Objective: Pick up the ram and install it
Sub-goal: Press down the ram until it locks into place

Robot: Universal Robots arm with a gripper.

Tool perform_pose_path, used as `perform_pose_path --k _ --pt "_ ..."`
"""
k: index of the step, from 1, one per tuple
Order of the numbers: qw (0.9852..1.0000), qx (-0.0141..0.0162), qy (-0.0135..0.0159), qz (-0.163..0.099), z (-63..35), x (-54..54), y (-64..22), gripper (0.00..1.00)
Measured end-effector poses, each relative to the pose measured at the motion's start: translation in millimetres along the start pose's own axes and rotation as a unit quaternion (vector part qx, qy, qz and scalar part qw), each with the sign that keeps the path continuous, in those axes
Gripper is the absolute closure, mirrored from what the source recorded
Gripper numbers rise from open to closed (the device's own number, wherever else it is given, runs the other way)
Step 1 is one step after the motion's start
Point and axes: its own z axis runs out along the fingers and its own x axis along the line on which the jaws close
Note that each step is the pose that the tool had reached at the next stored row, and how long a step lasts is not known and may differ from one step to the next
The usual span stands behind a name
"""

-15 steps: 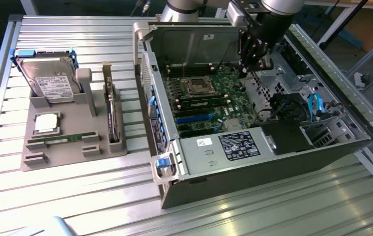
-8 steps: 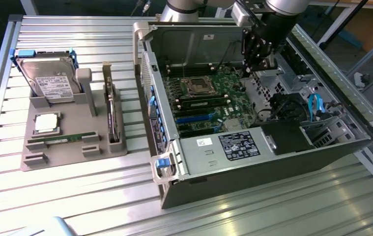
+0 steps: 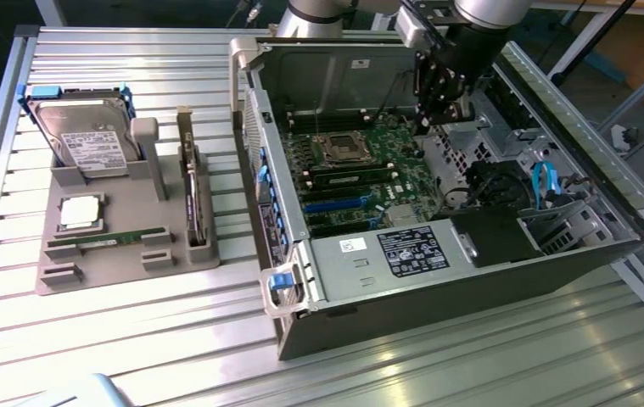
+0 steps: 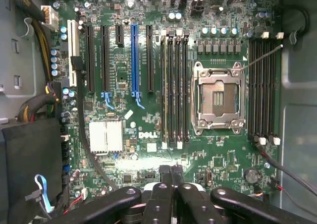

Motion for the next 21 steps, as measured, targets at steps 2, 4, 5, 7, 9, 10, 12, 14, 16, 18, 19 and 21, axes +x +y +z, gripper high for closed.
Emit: perform_pose_path --k 2,4,5,7,9,10,12,14,16,18,19,21 --pt "1.0000 0.0000 0.0001 0.000 3.7 -0.7 5.2 0.90" --pt "1.0000 0.0000 0.0001 0.000 7.4 -0.9 9.9 0.90" --pt "1.0000 0.0000 0.0001 0.000 9.1 -0.8 11.0 0.90" --pt "1.0000 -0.0001 0.0000 0.000 13.8 -0.7 11.7 0.90" --pt "1.0000 -0.0003 0.0001 0.000 20.3 -0.5 11.8 0.90" --pt "1.0000 -0.0003 0.0001 0.000 22.7 -0.4 11.9 0.90" --pt "1.0000 -0.0004 0.0001 0.000 28.4 -0.3 12.0 0.90" --pt "1.0000 -0.0004 0.0001 0.000 32.0 -0.7 12.1 0.90" --pt "1.0000 -0.0004 0.0001 0.000 38.4 -2.6 12.4 0.90" --pt "1.0000 -0.0003 0.0000 0.000 43.2 -4.8 12.6 0.90" --pt "1.0000 -0.0003 0.0000 0.000 45.2 -5.5 12.6 0.90" --pt "1.0000 -0.0004 0.0001 0.000 51.0 -5.8 12.9 0.90"
